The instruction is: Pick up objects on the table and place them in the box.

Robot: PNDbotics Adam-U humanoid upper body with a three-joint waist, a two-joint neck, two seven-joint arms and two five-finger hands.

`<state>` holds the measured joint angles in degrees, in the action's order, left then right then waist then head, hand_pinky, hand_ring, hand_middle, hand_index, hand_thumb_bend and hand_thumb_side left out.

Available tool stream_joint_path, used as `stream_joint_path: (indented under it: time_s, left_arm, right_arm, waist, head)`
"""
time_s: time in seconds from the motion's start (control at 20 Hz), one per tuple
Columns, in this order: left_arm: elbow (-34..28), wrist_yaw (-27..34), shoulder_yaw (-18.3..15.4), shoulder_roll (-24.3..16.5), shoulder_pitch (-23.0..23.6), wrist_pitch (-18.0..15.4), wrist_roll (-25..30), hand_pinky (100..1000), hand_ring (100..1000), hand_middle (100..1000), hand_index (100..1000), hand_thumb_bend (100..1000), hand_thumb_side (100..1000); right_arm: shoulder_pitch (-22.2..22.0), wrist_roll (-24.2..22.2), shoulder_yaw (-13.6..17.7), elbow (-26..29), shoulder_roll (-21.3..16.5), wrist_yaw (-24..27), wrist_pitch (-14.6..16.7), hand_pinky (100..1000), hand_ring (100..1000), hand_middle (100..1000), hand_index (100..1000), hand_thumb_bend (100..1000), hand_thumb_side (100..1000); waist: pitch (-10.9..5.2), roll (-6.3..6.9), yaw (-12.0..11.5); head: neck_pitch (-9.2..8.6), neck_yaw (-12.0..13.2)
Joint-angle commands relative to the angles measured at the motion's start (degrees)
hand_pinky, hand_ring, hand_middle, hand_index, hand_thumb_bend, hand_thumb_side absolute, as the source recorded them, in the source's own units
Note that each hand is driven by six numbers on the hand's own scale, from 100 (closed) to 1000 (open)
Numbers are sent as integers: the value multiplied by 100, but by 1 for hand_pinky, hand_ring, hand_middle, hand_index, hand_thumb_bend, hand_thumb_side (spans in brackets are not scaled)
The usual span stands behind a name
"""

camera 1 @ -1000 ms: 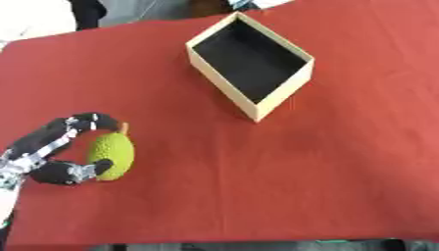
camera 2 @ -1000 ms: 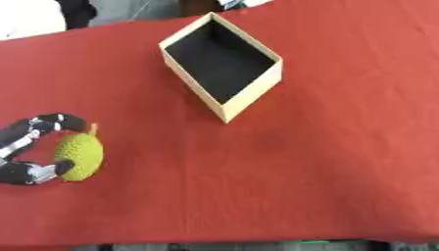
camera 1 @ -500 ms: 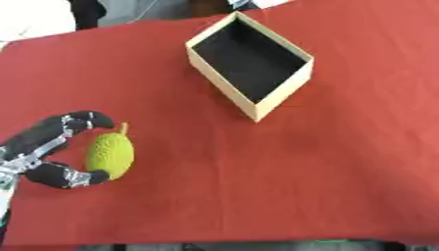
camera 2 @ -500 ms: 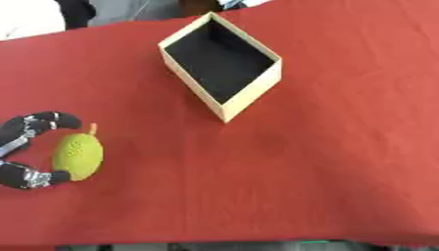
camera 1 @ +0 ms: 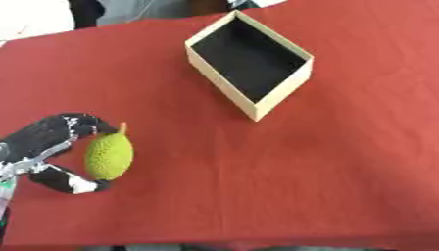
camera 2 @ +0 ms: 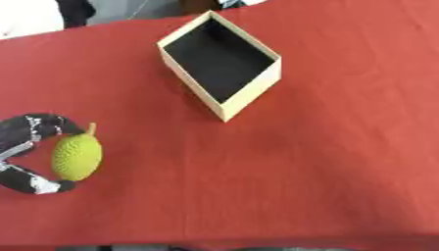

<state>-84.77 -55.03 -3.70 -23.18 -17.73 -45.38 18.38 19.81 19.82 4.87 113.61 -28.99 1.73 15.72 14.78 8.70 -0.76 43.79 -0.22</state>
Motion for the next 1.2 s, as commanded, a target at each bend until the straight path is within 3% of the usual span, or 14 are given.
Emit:
stream_joint_path:
  time_s: [0.05, 0.25, 0.65, 0.95, 1.15, 1.2]
  left_arm:
    - [12, -158, -58, -68, -67, -659, 521, 736, 762, 691, 868, 566, 638]
    - [64, -299, -166, -27, -35, -659, 343, 724, 743, 672, 862, 523, 619]
    - [135, -584, -251, -5, -2, -659, 16, 696, 703, 648, 837, 441, 493]
    - [170, -747, -237, -4, 19, -659, -119, 672, 679, 645, 820, 298, 327]
    - [187, -769, -242, 14, 21, -659, -168, 658, 664, 639, 808, 143, 197]
    - [190, -759, -248, 18, 20, -659, -178, 648, 654, 632, 801, 100, 109]
  right_arm:
    - [48, -3, 12, 99, -83, 19, -8, 829, 784, 524, 751, 100, 685]
    - [35, 1, 14, 99, -68, 19, -13, 830, 785, 523, 751, 100, 687]
    - [29, -5, 8, 99, -49, 19, -13, 831, 785, 523, 751, 100, 687]
    - [31, -11, 6, 99, -39, 24, -16, 832, 786, 522, 751, 100, 688]
    - [31, -11, 7, 99, -30, 29, -22, 832, 786, 522, 751, 100, 688]
    - [33, -11, 7, 99, -30, 30, -21, 832, 786, 522, 751, 100, 688]
  waist:
    - [-77, -26, -1]
    - [-68, -28, -4]
    - [-51, -44, -12]
    - [-40, -43, -17]
    - [-34, -46, -21]
    - [-34, -48, -22]
  head:
    - [32, 14]
    - [32, 12]
    - [32, 37]
    - [32, 40]
    - [32, 48]
    - [32, 47]
